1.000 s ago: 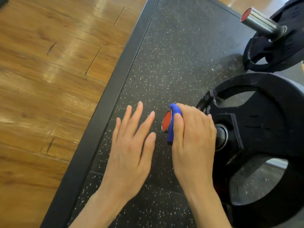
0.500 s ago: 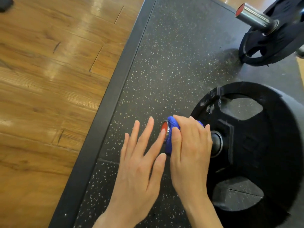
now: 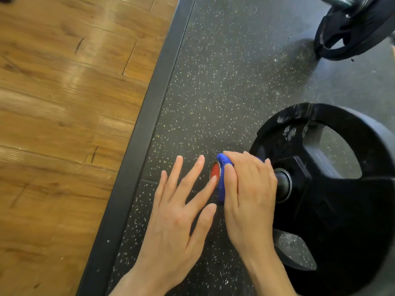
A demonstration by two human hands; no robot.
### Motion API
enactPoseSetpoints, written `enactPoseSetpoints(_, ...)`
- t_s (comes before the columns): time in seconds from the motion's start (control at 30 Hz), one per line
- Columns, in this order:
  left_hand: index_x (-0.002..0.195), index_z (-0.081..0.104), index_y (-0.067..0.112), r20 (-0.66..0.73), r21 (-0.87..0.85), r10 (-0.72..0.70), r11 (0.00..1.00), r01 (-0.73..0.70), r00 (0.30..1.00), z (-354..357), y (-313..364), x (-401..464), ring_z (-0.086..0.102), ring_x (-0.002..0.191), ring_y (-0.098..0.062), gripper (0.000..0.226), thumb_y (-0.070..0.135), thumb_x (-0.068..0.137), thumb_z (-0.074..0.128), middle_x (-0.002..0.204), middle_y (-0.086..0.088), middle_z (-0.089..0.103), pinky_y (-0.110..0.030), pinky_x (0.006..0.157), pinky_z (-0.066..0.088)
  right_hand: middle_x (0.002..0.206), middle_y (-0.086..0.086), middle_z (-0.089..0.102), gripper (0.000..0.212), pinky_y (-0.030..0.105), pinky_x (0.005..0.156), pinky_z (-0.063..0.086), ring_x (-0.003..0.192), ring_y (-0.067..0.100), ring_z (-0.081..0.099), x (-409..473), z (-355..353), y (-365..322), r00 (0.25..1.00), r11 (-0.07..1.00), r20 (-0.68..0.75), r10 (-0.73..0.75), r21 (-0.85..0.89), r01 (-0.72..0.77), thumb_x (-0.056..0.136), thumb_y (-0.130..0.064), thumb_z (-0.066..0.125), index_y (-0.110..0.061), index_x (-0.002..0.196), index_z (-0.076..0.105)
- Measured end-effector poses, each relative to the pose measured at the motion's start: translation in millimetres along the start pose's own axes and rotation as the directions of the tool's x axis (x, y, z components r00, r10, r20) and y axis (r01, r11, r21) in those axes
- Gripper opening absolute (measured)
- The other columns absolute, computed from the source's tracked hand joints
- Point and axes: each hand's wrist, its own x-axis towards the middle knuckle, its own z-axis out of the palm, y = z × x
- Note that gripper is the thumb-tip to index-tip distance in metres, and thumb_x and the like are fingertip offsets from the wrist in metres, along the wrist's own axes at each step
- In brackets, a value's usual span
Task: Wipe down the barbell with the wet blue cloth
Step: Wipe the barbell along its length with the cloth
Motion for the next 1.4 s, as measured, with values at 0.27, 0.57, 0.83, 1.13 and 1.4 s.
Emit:
enactPoseSetpoints(0.27,0.149,0.049,0.020,-0.062,-0.001,-0.132,0.991,0.132,0.989,-4.0,-1.9,-9.7,0.004,0.157,-0.016,0.054,0.042,0.110,0.019,0.167,0.004,0.025,-0.036,0.126,-0.002,0.094,-0.015,0.064,0.039,0.046,0.110,0.037,0.099,0.013,0.058,-5.6,-11.7,-8.3,0.988,0.994,0.155,0.008,-0.113,0.010,0.103,-0.032,0.028,-0.026,0.098,0.066)
enactPoseSetpoints(0.57,0.152,0.045,0.018,-0.053,0.013,-0.154,0.988,0.154,0.987,-1.2,0.7,-17.2,0.001,0.157,-0.015,0.051,0.035,0.108,0.024,0.168,0.003,0.021,-0.038,0.126,-0.002,0.104,-0.020,0.059,0.035,0.038,0.122,0.020,0.112,0.009,0.055,-42.2,-18.3,-4.0,0.994,0.998,0.108,0.013,-0.066,-0.006,0.107,-0.032,0.028,-0.029,0.110,0.063)
enactPoseSetpoints(0.83,0.152,0.046,0.017,0.009,-0.005,-0.104,0.995,0.104,0.995,6.7,12.1,-41.7,0.004,0.158,-0.019,0.053,0.035,0.110,0.018,0.168,0.002,0.021,-0.039,0.126,0.001,0.143,-0.011,0.053,0.039,0.038,0.125,0.010,0.147,0.010,0.032,-89.4,-17.3,-2.0,0.998,0.998,0.024,0.062,0.002,-0.062,0.106,-0.028,0.033,-0.022,0.138,0.054)
enactPoseSetpoints(1.13,0.151,0.045,0.016,0.006,-0.071,-0.130,0.989,0.130,0.992,6.0,16.2,-64.6,0.005,0.158,-0.020,0.055,0.039,0.111,0.015,0.169,0.003,0.019,-0.037,0.126,-0.001,0.106,-0.020,0.062,0.033,0.039,0.120,0.020,0.113,0.011,0.057,-88.6,-21.4,-17.5,0.991,0.992,0.118,0.060,-0.114,-0.047,0.105,-0.029,0.032,-0.028,0.108,0.065)
enactPoseSetpoints(1.4,0.153,0.041,0.018,0.000,-0.051,-0.160,0.986,0.159,0.987,6.3,12.2,-62.7,0.001,0.158,-0.017,0.053,0.038,0.110,0.017,0.169,0.002,0.018,-0.041,0.126,-0.001,0.077,-0.012,0.056,0.034,0.044,0.099,0.042,0.081,0.018,0.054,-72.1,-39.5,-26.3,0.944,0.944,0.305,0.130,-0.330,-0.023,0.100,-0.031,0.028,-0.028,0.079,0.056)
